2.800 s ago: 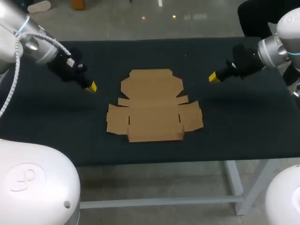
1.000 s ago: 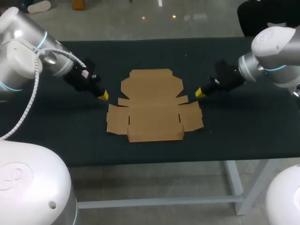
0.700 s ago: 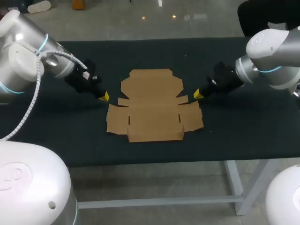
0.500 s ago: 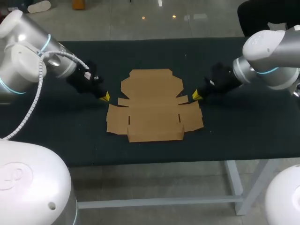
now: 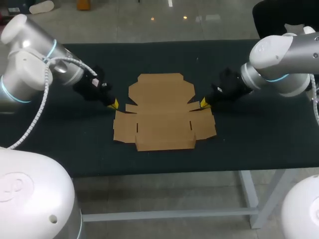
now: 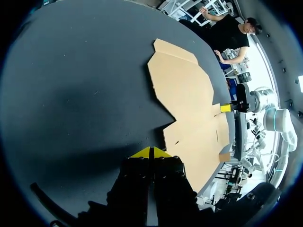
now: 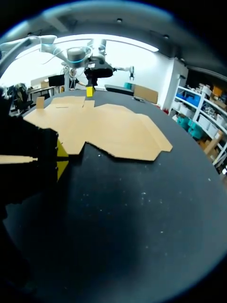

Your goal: Assemble the packaging by folding the flat box into shape, placing the metal phone stand inside, and closing the box properly

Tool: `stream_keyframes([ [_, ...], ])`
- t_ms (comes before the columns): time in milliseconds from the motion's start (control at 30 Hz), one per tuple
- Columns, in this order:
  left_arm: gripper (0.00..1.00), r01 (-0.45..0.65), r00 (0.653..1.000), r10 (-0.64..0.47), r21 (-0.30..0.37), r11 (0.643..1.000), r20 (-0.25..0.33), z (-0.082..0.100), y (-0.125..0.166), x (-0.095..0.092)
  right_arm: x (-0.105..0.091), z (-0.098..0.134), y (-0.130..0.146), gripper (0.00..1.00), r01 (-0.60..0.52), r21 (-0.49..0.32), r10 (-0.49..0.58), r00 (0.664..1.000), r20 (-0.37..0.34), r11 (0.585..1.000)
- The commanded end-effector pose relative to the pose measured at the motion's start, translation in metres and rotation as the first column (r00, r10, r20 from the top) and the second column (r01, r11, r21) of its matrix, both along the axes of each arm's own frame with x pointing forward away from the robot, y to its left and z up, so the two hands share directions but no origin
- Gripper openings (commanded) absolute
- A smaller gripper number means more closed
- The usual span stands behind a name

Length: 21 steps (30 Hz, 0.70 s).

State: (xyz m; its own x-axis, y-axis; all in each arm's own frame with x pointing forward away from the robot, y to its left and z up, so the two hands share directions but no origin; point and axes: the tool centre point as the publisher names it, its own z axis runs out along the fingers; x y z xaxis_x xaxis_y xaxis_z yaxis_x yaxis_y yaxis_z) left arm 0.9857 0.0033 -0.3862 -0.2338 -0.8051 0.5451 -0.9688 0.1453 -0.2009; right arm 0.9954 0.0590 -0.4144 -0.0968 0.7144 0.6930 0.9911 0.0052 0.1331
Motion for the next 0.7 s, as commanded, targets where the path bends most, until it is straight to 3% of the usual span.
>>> stream_keyframes([
  [33,0.00,-0.001,1.000,0.001,0.007,1.000,-0.003,0.000,-0.002,0.002,-0.001,-0.002,-0.002,0.00,0.003,0.006,-0.003,1.000,-0.003,1.000],
  [700,0.00,-0.016,1.000,0.016,0.045,0.999,0.012,-0.012,-0.016,0.012,0.000,-0.009,-0.003,0.00,0.024,0.009,-0.023,1.000,-0.018,1.000],
])
